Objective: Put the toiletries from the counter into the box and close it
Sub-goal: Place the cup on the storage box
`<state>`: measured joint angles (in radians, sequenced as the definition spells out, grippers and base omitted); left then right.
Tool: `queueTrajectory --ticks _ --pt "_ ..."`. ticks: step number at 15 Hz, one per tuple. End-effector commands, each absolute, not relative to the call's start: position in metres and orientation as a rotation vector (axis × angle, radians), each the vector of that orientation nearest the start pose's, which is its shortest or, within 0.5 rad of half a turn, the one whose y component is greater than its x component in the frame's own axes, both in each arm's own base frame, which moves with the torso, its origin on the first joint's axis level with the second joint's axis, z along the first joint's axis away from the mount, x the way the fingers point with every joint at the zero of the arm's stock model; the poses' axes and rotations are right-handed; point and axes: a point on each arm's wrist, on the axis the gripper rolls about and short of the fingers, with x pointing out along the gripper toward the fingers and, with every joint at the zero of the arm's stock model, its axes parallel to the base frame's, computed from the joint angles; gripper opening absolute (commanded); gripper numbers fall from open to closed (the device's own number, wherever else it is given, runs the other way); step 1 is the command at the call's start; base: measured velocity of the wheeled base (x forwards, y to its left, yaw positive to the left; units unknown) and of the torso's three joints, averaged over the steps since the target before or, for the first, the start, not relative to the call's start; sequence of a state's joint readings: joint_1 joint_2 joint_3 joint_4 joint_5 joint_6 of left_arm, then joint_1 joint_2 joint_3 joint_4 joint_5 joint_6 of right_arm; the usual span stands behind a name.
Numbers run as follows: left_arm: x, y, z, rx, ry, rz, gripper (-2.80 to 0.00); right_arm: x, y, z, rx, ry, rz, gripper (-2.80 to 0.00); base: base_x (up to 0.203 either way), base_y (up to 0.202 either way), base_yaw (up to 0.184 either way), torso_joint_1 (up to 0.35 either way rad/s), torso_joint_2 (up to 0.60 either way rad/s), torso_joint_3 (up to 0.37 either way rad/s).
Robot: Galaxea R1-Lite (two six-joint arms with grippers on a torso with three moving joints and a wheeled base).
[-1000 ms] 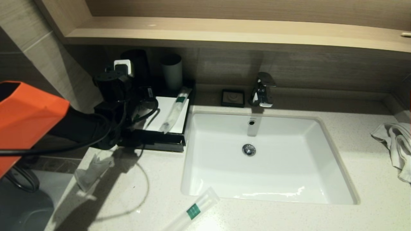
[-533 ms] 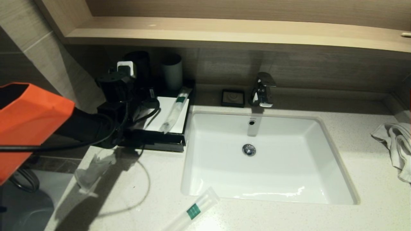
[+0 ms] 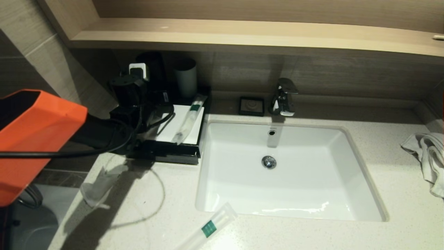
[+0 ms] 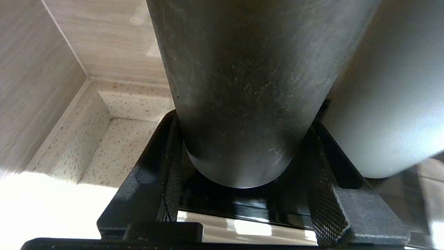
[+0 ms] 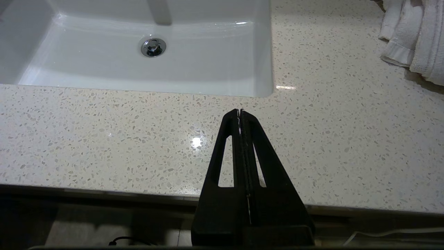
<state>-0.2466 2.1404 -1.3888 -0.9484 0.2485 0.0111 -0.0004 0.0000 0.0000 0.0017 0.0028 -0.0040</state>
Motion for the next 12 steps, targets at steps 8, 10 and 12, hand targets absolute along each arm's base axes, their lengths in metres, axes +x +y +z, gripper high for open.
queueTrajectory --ticks 8,10,12 --pt "0.446 -0.101 0.202 -0.038 -0.199 0.016 -2.80 -0.023 0.000 0.075 -0.005 0.002 0.002 -2.80 0.000 0.000 0.000 0.000 0.00 0.000" --pt "0.448 -0.099 0.201 -0.035 -0.195 0.020 -2.80 -0.023 0.000 0.075 -0.005 0.002 0.002 -2.80 0.000 0.000 0.000 0.000 0.00 0.000" --pt "0.450 -0.100 0.198 -0.035 -0.192 0.020 -2.80 -0.023 0.000 0.075 -0.005 0.002 0.003 -2.80 0.000 0.000 0.000 0.000 0.00 0.000"
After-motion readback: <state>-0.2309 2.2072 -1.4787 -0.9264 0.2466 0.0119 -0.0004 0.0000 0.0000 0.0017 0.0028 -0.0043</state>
